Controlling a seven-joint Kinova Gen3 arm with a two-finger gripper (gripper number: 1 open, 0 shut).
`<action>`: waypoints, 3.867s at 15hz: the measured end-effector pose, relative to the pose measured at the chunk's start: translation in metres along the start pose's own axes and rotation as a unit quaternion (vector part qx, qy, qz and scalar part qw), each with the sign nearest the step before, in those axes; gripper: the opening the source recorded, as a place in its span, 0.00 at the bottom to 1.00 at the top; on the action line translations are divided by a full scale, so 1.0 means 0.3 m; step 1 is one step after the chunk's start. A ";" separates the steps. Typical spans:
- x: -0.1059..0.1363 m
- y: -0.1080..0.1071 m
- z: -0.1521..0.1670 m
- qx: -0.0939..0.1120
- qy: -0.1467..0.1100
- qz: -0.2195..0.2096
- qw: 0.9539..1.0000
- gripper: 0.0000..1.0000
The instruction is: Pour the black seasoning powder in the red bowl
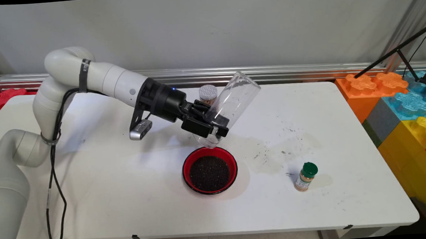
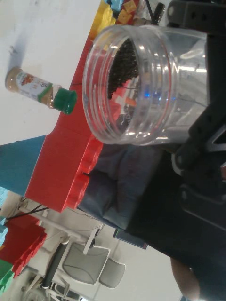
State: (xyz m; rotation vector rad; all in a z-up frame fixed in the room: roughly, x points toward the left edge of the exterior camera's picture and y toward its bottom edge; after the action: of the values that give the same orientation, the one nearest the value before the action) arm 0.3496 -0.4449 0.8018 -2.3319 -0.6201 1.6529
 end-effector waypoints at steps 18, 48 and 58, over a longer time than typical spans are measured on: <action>-0.007 0.015 -0.003 -0.012 0.001 -0.064 0.998 0.00; -0.011 0.075 -0.022 -0.050 0.060 -0.339 0.938 0.00; -0.048 0.108 -0.032 -0.076 0.059 -0.512 0.854 0.00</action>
State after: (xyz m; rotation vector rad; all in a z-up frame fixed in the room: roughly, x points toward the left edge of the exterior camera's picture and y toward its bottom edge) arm 0.3615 -0.4796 0.8041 -1.5933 -1.6248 0.9443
